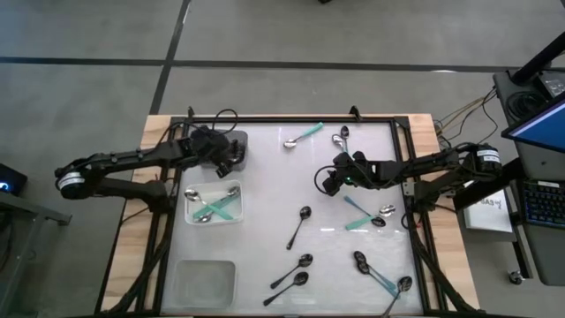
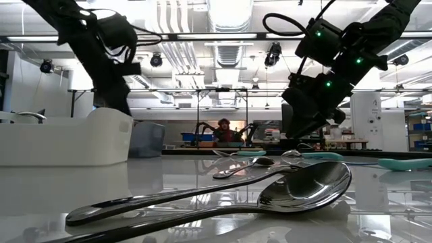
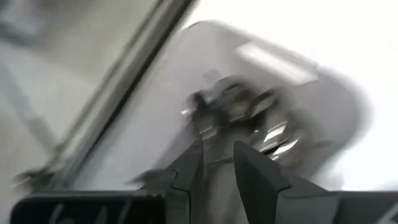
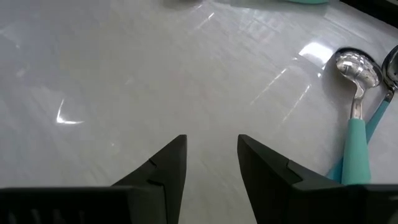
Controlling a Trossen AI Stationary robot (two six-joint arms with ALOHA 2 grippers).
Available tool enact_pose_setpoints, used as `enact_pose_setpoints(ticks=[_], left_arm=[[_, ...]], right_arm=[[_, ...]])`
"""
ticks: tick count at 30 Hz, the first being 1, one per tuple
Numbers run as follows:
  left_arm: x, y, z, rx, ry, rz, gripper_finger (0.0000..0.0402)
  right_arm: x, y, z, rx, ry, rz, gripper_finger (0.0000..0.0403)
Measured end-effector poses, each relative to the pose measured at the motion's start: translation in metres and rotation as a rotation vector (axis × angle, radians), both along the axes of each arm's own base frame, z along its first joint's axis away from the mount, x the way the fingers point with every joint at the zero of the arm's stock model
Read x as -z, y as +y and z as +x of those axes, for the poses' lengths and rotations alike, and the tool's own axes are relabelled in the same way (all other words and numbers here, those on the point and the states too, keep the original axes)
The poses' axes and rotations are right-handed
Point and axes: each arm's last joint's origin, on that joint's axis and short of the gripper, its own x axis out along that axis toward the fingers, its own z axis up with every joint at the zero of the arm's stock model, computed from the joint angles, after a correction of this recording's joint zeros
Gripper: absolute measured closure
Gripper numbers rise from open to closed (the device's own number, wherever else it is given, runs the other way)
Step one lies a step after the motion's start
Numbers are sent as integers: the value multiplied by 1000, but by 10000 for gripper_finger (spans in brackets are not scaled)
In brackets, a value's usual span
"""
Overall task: Sort silverware by color (type)
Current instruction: Put the black spoon into the black bin
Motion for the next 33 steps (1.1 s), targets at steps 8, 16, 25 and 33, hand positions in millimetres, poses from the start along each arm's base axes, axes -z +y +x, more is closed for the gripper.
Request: enact_pose_setpoints(ticks=[8, 16, 25, 33], left_arm=[[-12, -26, 27, 151, -289, -94, 316], [-1, -76, 66, 212, -437, -126, 316], [15, -104, 140, 11, -436, -325, 315], [26, -111, 199, -158, -238, -361, 314]], right_arm=[[0, 0, 0, 0, 0, 0, 268], [0, 0, 0, 0, -3, 0, 268], [0, 0, 0, 0, -3, 0, 268], [0, 0, 0, 0, -3, 0, 268]])
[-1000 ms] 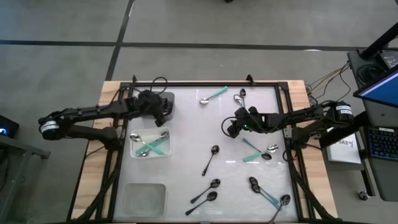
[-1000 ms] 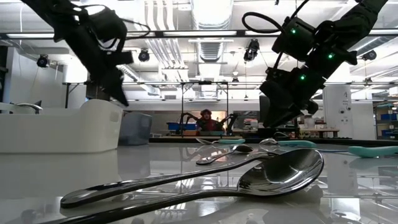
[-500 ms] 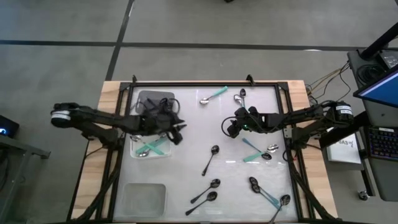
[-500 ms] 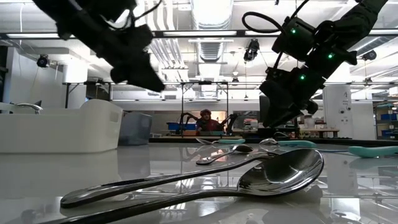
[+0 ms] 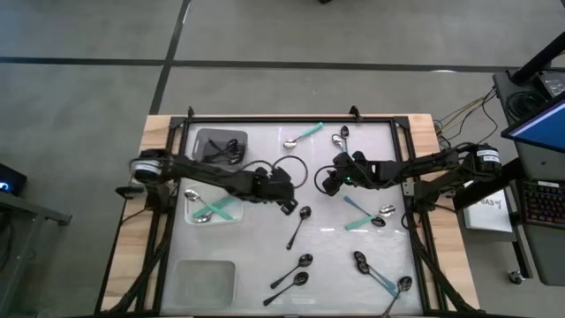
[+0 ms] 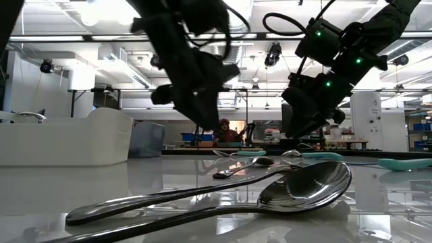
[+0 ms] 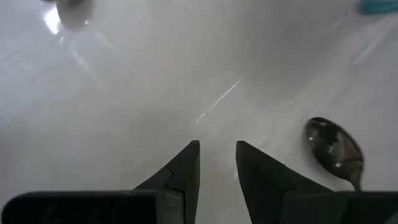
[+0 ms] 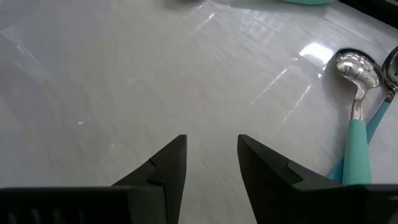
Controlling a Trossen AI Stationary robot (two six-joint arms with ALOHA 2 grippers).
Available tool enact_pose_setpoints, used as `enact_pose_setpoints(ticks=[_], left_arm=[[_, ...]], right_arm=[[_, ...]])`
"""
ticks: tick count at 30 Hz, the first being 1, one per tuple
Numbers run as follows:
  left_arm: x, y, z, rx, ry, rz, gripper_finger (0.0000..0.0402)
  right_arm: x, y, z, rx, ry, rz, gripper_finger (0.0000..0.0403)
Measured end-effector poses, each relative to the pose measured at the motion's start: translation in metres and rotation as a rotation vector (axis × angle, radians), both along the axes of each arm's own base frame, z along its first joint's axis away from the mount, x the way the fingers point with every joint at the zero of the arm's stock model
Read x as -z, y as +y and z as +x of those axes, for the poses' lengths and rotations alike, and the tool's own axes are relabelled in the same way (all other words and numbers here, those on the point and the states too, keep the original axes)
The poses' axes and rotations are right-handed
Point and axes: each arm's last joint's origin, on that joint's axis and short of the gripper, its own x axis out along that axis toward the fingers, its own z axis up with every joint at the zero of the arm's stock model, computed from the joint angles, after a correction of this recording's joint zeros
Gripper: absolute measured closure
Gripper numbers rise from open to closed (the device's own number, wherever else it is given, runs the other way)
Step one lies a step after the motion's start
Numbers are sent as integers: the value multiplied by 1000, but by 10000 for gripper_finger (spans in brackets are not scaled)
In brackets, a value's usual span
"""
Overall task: Sort silverware by color (type)
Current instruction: Put the black spoon into the black bin
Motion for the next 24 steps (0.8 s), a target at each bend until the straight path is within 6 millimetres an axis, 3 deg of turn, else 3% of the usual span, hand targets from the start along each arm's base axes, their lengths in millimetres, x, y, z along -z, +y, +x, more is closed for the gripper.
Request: enact_pose_setpoints(ticks=[4, 13, 24], left_arm=[[5, -2, 12, -48, 58, -16, 305], [27, -17, 18, -151, 192, -59, 298], [23, -38, 19, -161, 159, -83, 298]], right_arm=[[0, 0, 0, 0, 0, 0, 268], [0, 0, 0, 0, -1, 0, 268], [0, 0, 0, 0, -1, 0, 268]])
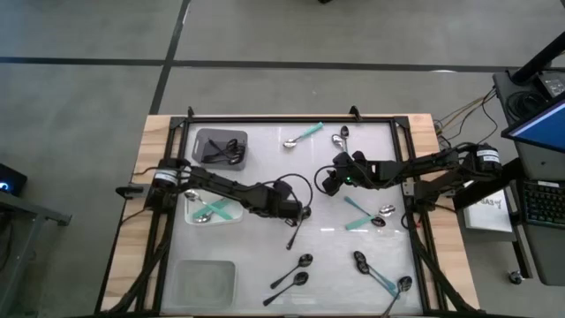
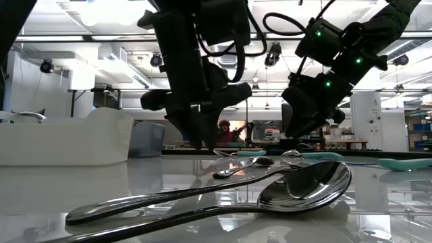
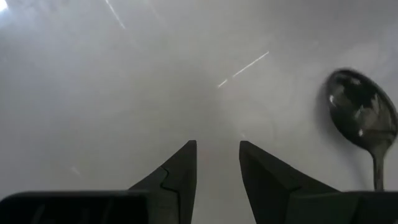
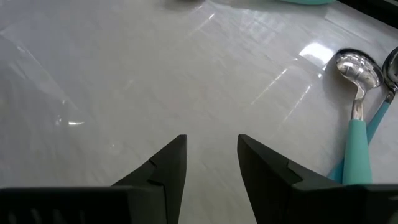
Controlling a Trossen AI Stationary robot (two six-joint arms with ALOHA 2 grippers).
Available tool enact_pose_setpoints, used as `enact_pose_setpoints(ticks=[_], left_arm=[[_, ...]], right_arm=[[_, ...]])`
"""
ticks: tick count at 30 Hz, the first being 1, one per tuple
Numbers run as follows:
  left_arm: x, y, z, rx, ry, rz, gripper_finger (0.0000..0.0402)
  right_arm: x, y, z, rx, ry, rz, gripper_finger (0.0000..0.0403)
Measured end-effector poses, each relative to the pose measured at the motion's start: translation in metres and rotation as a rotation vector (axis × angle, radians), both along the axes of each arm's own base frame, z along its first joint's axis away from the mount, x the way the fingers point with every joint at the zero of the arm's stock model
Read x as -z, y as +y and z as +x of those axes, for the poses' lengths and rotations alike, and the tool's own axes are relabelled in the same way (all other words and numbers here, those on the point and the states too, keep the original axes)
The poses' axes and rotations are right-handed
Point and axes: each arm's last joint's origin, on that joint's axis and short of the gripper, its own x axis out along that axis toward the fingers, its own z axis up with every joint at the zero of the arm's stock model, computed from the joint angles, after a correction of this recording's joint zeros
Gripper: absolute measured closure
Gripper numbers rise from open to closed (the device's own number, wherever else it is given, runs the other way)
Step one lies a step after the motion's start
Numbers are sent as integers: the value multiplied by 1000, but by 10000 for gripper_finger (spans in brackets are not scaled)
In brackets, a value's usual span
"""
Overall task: Sort silverware by color (type)
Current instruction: Put the black spoon into the black bin
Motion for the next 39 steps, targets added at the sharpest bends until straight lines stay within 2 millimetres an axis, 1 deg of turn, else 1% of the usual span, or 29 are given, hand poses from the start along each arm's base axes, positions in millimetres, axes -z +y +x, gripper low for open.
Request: enact_pose_setpoints(ticks=[8, 12, 15, 18, 21, 25, 30, 32, 39], left_arm=[[0, -17, -3, -16, -22, -20, 298], [-1, -23, 1, 9, -62, -26, 298], [2, -29, 4, 61, -79, -21, 298], [10, -37, 7, 108, -80, -50, 298], [14, -42, 9, 127, -64, -61, 298], [12, -49, 17, 133, -89, -68, 298], [1, -63, 36, 206, -127, -78, 298], [-2, -65, 42, 230, -106, -65, 298], [8, -67, 57, 226, 58, -8, 298]], right_arm=[[0, 0, 0, 0, 0, 0, 268], [0, 0, 0, 0, 0, 0, 268], [0, 0, 0, 0, 0, 0, 268], [0, 0, 0, 0, -1, 0, 268], [0, 0, 1, 0, -7, -1, 268], [-1, 0, 1, 0, -8, -1, 268], [0, 0, 1, 0, -8, -1, 268], [-1, 0, 1, 0, -8, -1, 268], [-1, 0, 1, 0, -8, -1, 268]])
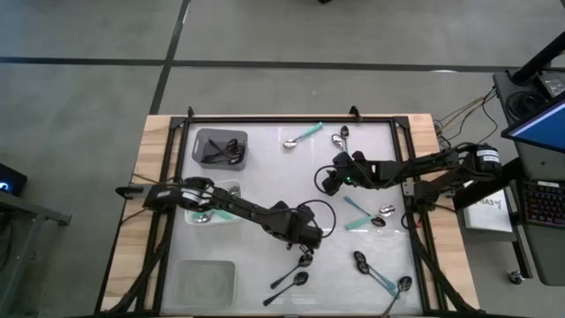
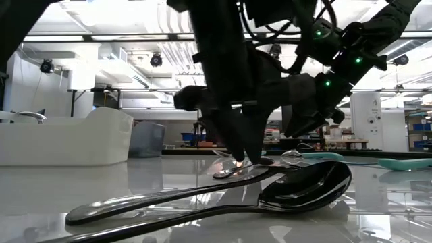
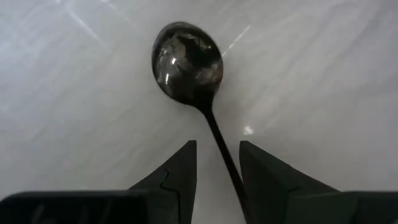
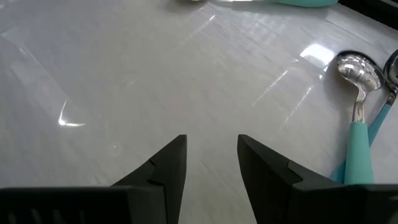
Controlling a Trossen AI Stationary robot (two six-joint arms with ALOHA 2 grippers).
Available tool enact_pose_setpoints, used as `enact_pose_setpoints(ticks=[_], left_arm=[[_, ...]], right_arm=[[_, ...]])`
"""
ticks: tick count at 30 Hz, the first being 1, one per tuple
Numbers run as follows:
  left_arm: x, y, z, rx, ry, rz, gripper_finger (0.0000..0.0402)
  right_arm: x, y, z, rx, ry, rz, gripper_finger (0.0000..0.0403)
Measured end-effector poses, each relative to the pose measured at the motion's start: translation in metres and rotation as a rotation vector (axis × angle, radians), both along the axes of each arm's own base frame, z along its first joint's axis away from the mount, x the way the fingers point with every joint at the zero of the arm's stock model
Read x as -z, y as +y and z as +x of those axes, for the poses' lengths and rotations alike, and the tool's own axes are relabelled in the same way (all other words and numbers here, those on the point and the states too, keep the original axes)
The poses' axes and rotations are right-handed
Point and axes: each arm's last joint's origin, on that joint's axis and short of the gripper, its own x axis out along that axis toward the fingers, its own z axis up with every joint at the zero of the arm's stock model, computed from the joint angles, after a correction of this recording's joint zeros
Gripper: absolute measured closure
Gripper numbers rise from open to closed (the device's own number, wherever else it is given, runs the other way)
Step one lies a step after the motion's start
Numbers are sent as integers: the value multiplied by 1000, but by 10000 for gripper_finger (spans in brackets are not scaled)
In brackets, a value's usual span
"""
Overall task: Sort silverware by color (type)
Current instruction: Put the black spoon into the black bin
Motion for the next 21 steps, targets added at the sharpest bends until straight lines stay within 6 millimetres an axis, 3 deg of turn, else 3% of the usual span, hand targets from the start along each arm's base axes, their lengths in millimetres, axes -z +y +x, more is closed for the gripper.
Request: enact_pose_setpoints(ticks=[8, 17, 21], left_arm=[[-2, 2, 10, -12, 40, 65, 298], [18, 11, 8, 0, 26, 14, 300], [22, 13, 7, 32, 31, 16, 323]], right_arm=[[0, 0, 0, 0, 0, 0, 268], [0, 0, 0, 0, 0, 0, 268], [0, 0, 0, 0, 0, 0, 268]])
